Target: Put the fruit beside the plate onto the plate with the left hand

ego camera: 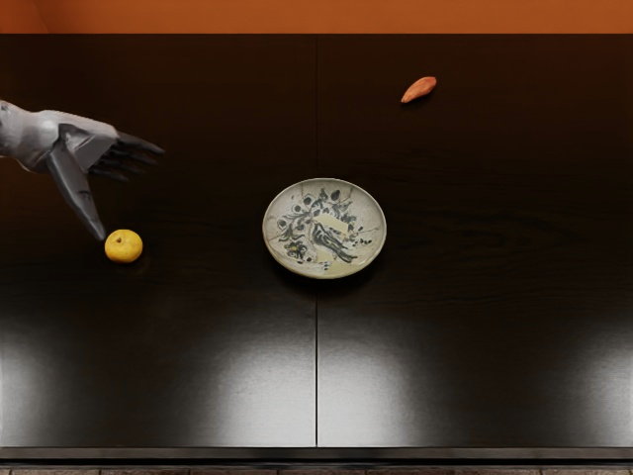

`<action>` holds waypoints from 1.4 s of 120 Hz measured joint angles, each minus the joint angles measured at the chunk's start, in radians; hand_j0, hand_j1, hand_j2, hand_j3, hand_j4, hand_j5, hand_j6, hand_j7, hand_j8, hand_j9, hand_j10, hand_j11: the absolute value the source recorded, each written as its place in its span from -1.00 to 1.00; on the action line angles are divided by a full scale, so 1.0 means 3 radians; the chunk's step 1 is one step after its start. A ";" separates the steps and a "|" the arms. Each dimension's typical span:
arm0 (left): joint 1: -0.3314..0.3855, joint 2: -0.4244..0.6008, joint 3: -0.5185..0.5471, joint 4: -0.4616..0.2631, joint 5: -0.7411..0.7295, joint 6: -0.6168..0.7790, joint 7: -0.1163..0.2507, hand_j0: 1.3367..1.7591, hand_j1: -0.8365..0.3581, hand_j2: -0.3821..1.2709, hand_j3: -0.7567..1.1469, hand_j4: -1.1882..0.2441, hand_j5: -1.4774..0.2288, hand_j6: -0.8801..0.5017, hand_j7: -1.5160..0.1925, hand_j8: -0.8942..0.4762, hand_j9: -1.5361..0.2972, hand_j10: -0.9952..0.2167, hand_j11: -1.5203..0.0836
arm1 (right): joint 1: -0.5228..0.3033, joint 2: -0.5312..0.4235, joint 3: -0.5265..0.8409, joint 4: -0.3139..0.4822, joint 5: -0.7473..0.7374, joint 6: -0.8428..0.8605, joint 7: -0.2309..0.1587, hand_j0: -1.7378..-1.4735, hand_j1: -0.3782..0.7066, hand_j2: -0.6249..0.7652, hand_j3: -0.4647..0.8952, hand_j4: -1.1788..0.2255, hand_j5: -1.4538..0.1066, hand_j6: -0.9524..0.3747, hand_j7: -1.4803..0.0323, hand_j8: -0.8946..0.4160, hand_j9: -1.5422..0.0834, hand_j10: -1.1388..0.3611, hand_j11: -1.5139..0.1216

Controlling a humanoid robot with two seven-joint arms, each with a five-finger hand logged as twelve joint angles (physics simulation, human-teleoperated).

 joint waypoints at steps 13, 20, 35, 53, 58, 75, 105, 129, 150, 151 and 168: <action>0.0048 0.0062 0.0009 -0.0479 0.0521 0.0086 0.0004 0.52 0.92 -0.53 -0.20 0.61 0.68 0.22 0.72 0.25 0.63 0.58 0.84 | 0.0000 0.0000 0.0000 0.0000 0.0000 0.0000 0.0000 -0.40 -0.91 -0.11 -0.32 0.66 0.84 0.41 0.93 0.34 0.87 0.50 0.83; 0.0080 0.0056 0.0028 -0.0647 0.0809 0.0299 0.0005 0.52 0.92 -0.53 -0.20 0.61 0.68 0.22 0.73 0.25 0.63 0.58 0.84 | 0.0000 0.0000 0.0000 0.0000 0.0000 0.0000 0.0000 -0.40 -0.91 -0.11 -0.32 0.66 0.84 0.41 0.93 0.34 0.87 0.50 0.83; 0.0093 0.0022 0.0147 -0.0802 0.1402 0.0901 0.0006 0.52 0.92 -0.53 -0.20 0.61 0.68 0.22 0.73 0.25 0.63 0.59 0.85 | 0.0000 0.0000 0.0001 0.0000 0.0000 0.0000 0.0001 -0.40 -0.91 -0.11 -0.32 0.66 0.84 0.41 0.93 0.34 0.87 0.50 0.83; 0.0223 -0.0140 0.0510 -0.0855 0.1859 0.1799 0.0006 0.52 0.93 -0.53 -0.20 0.61 0.69 0.22 0.73 0.25 0.63 0.59 0.85 | 0.0000 0.0000 0.0001 0.0000 0.0000 0.0000 0.0000 -0.40 -0.91 -0.11 -0.32 0.66 0.84 0.41 0.93 0.34 0.87 0.50 0.83; 0.0272 -0.0205 0.0601 -0.0860 0.1998 0.1981 0.0006 0.52 0.93 -0.53 -0.20 0.61 0.69 0.22 0.73 0.25 0.63 0.59 0.85 | 0.0000 0.0000 0.0001 -0.0001 0.0000 0.0000 0.0000 -0.40 -0.91 -0.11 -0.32 0.66 0.84 0.41 0.93 0.34 0.87 0.50 0.83; 0.0429 -0.0319 0.0746 -0.0856 0.2246 0.2256 0.0006 0.52 0.93 -0.53 -0.20 0.61 0.69 0.22 0.73 0.25 0.64 0.59 0.85 | 0.0000 0.0000 0.0001 -0.0001 0.0000 0.0000 0.0000 -0.40 -0.91 -0.11 -0.32 0.66 0.84 0.41 0.93 0.34 0.87 0.50 0.83; 0.0744 -0.0518 0.0794 -0.0763 0.2346 0.2813 0.0006 0.52 0.94 -0.53 -0.20 0.61 0.69 0.22 0.73 0.26 0.64 0.59 0.85 | 0.0000 0.0000 0.0001 0.0000 0.0000 0.0000 0.0001 -0.40 -0.91 -0.11 -0.32 0.66 0.84 0.41 0.93 0.34 0.87 0.50 0.83; 0.0842 -0.0684 0.0836 -0.0639 0.2366 0.2994 0.0006 0.52 0.92 -0.53 -0.20 0.61 0.68 0.22 0.72 0.25 0.63 0.58 0.84 | 0.0000 0.0000 0.0001 0.0000 0.0000 0.0000 0.0000 -0.40 -0.91 -0.11 -0.32 0.66 0.84 0.41 0.93 0.34 0.87 0.50 0.83; 0.0881 -0.0681 0.0882 -0.0569 0.2369 0.3018 0.0006 0.52 0.76 -0.51 -0.20 0.50 0.56 0.10 0.60 0.13 0.52 0.45 0.71 | 0.0000 0.0000 0.0001 0.0000 0.0000 0.0000 0.0000 -0.40 -0.91 -0.11 -0.32 0.66 0.84 0.41 0.93 0.34 0.87 0.50 0.83; 0.0883 -0.0681 0.0884 -0.0560 0.2369 0.3018 0.0006 0.52 0.75 -0.51 -0.20 0.49 0.55 0.10 0.60 0.13 0.51 0.44 0.71 | 0.0000 0.0000 0.0001 0.0000 0.0000 0.0000 0.0000 -0.40 -0.91 -0.11 -0.32 0.66 0.84 0.41 0.93 0.34 0.87 0.50 0.83; 0.0890 -0.0681 0.0899 -0.0471 0.2369 0.3020 0.0006 0.52 0.61 -0.49 -0.20 0.39 0.44 -0.01 0.48 0.02 0.41 0.32 0.59 | 0.0000 0.0000 0.0001 -0.0001 0.0000 0.0000 0.0000 -0.40 -0.91 -0.11 -0.32 0.66 0.84 0.41 0.93 0.34 0.87 0.50 0.83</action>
